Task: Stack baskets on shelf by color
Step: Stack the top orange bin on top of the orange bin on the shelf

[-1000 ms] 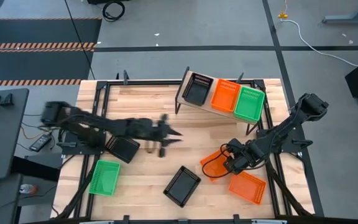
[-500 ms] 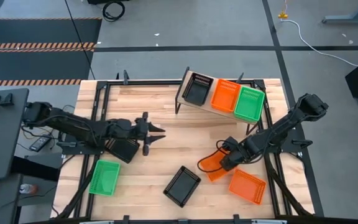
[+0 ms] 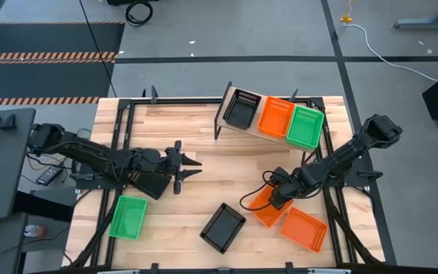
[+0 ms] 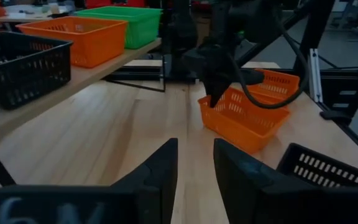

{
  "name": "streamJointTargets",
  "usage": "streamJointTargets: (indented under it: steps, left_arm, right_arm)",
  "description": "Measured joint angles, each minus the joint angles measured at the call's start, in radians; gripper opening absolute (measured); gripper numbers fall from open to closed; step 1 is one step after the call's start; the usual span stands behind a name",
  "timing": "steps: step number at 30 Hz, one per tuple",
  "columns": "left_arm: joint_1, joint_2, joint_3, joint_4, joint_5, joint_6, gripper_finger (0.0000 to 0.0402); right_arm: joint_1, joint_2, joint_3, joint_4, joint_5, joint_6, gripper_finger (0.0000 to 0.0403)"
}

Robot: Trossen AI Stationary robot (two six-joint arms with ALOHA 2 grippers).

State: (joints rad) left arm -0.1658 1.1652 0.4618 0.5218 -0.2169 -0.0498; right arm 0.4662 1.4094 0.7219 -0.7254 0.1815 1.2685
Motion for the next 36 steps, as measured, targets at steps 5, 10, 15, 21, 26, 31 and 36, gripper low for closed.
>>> streamJointTargets:
  steps: [5,10,15,21,26,31,36]
  left_arm:
    - [-0.02,0.0,0.0,-0.018,0.0,0.0,0.011]
    - [-0.029,0.002,0.0,-0.018,0.0,0.0,0.011]
    - [-0.029,0.002,0.0,-0.018,0.0,-0.006,0.011]
    - [-0.029,0.002,0.0,-0.018,0.0,-0.012,0.011]
    - [-0.029,0.002,0.001,-0.018,0.0,-0.01,0.011]
    - [-0.029,0.002,0.001,-0.017,0.0,-0.01,0.011]
    - [-0.029,0.002,0.001,-0.017,0.0,-0.014,0.011]
  right_arm:
    - [-0.011,-0.002,0.041,-0.007,0.021,-0.033,0.0009]
    - [-0.043,-0.004,0.17,-0.038,0.046,-0.147,0.0009]
    - [-0.102,-0.004,0.347,-0.146,0.047,-0.295,0.0009]
    - [-0.176,-0.004,0.599,-0.301,0.033,-0.488,0.0009]
    - [-0.265,-0.004,0.802,-0.492,0.011,-0.673,0.0009]
    - [-0.397,-0.005,0.965,-0.637,0.012,-0.821,0.0009]
    - [-0.554,-0.005,1.071,-0.732,0.002,-1.007,0.0009]
